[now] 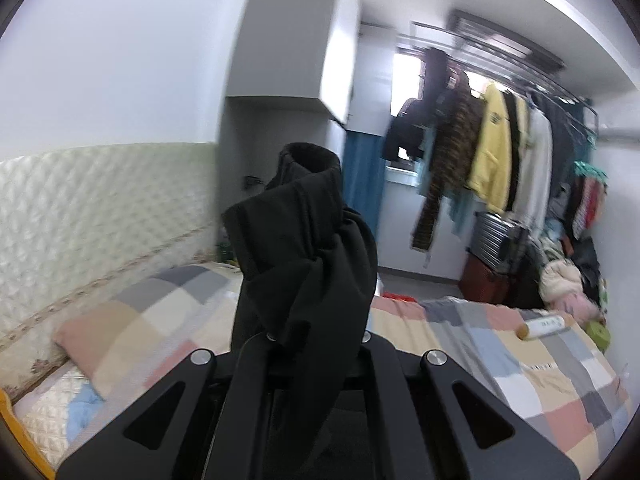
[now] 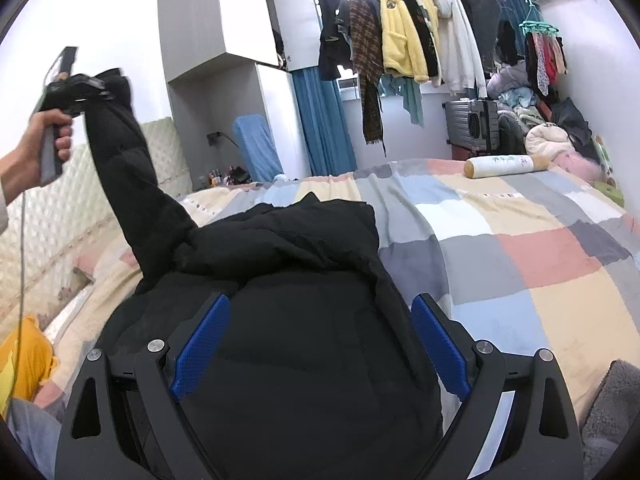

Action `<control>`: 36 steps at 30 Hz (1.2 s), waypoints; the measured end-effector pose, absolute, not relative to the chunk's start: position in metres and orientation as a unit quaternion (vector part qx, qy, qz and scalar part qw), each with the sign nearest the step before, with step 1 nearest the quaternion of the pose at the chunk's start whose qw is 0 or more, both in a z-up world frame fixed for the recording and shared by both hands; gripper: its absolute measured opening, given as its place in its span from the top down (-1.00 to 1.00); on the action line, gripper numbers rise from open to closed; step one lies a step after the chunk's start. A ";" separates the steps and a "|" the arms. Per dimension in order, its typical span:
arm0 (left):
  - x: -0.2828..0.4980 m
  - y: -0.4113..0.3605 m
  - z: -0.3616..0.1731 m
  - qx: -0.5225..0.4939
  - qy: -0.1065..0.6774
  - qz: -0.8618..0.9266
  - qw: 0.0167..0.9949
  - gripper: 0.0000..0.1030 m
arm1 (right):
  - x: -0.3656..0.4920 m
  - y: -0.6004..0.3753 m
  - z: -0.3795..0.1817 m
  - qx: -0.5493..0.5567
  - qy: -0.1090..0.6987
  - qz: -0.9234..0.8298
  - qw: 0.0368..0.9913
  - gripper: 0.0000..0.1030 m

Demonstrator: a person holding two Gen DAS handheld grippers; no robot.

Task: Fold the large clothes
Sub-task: 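Lift the sleeve with the left tool and fold it over the jacket body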

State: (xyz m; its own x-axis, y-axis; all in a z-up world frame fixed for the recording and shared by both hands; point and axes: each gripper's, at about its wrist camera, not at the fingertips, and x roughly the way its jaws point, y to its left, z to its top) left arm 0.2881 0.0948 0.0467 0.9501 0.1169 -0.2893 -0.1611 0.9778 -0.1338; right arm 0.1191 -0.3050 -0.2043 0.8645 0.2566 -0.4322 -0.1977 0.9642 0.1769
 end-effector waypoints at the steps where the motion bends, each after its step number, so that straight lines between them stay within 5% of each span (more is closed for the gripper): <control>1: 0.292 0.083 0.044 -0.072 0.144 0.063 0.985 0.94 | 0.119 -0.306 -0.205 0.065 0.231 0.119 0.964 -0.79; 10: 0.326 -0.022 0.005 -0.011 0.170 -0.025 0.985 0.94 | 0.128 -0.312 -0.213 0.076 0.242 0.129 0.959 -0.79; 22: 0.344 -0.130 -0.110 0.030 0.233 -0.128 0.964 0.94 | 0.136 -0.325 -0.223 0.092 0.256 0.125 0.954 -0.91; 36: 0.386 -0.179 -0.208 0.050 0.325 -0.131 0.935 0.94 | 0.158 -0.337 -0.240 0.119 0.284 0.120 0.944 -0.92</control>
State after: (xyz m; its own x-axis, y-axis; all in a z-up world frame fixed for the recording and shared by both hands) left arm 0.3857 -0.1795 -0.2078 0.7547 -0.2117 -0.6210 0.2772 0.9608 0.0094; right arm 0.1580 -0.3370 -0.2404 0.8102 0.2932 -0.5075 -0.1585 0.9432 0.2920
